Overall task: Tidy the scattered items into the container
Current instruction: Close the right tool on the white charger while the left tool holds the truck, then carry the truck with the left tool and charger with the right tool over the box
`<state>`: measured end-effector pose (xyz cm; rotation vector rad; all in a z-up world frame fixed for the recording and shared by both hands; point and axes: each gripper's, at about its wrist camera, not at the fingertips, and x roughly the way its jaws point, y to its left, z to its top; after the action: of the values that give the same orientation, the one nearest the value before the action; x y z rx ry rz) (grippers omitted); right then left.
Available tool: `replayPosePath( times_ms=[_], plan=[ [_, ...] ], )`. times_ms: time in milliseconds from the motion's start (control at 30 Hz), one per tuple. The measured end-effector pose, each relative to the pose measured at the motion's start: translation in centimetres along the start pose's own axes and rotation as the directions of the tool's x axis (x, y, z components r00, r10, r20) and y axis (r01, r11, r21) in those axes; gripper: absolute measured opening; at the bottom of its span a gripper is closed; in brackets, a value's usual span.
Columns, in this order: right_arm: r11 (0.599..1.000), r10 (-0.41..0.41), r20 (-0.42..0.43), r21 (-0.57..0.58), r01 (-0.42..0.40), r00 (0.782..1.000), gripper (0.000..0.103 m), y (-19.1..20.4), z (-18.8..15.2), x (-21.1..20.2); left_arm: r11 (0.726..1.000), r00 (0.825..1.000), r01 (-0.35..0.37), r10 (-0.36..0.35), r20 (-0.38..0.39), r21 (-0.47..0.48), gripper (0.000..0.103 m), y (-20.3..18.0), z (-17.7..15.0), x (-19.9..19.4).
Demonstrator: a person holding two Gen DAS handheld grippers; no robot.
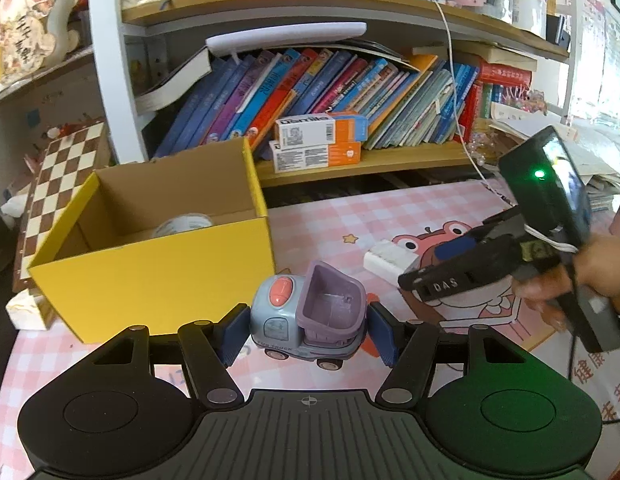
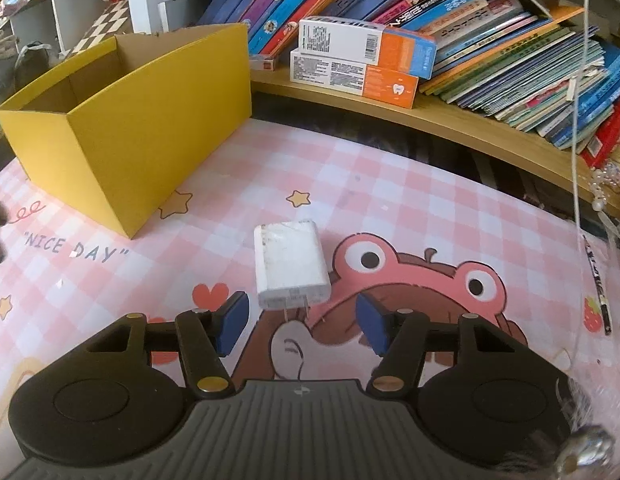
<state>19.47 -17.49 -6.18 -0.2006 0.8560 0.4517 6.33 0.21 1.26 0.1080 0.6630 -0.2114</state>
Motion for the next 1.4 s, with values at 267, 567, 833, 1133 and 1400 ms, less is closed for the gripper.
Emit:
replayPosePath(
  times_ms=[267,567,833,1133,1400],
  plan=[
    [1.000,0.021,-0.025,-0.001,-0.021,0.999,0.059,0.3,1.2,1.9,0.999,1.000,-0.015,0.015,-0.003,-0.044,0.063,1.2,-0.5,-0.9],
    [0.999,0.025,-0.051,0.027,-0.023,0.998,0.045,-0.2,1.9,3.1,0.998,1.000,-0.018,0.018,0.002,-0.067,0.063,1.7,-0.5,-1.2],
    [1.000,0.021,-0.055,0.005,-0.021,0.998,0.043,0.2,1.8,3.1,0.998,1.000,-0.007,0.008,0.002,-0.065,0.063,1.7,-0.5,-1.2],
    [0.999,0.041,-0.066,0.006,-0.041,0.997,0.043,0.6,0.9,1.4,0.997,1.000,0.010,-0.008,0.019,-0.074,0.063,1.7,-0.6,-1.7],
    [0.996,0.081,-0.051,0.048,-0.079,0.995,0.042,2.1,-1.0,-1.9,0.997,0.999,0.042,-0.041,0.021,-0.071,0.063,2.1,-1.0,-2.1]
  ],
)
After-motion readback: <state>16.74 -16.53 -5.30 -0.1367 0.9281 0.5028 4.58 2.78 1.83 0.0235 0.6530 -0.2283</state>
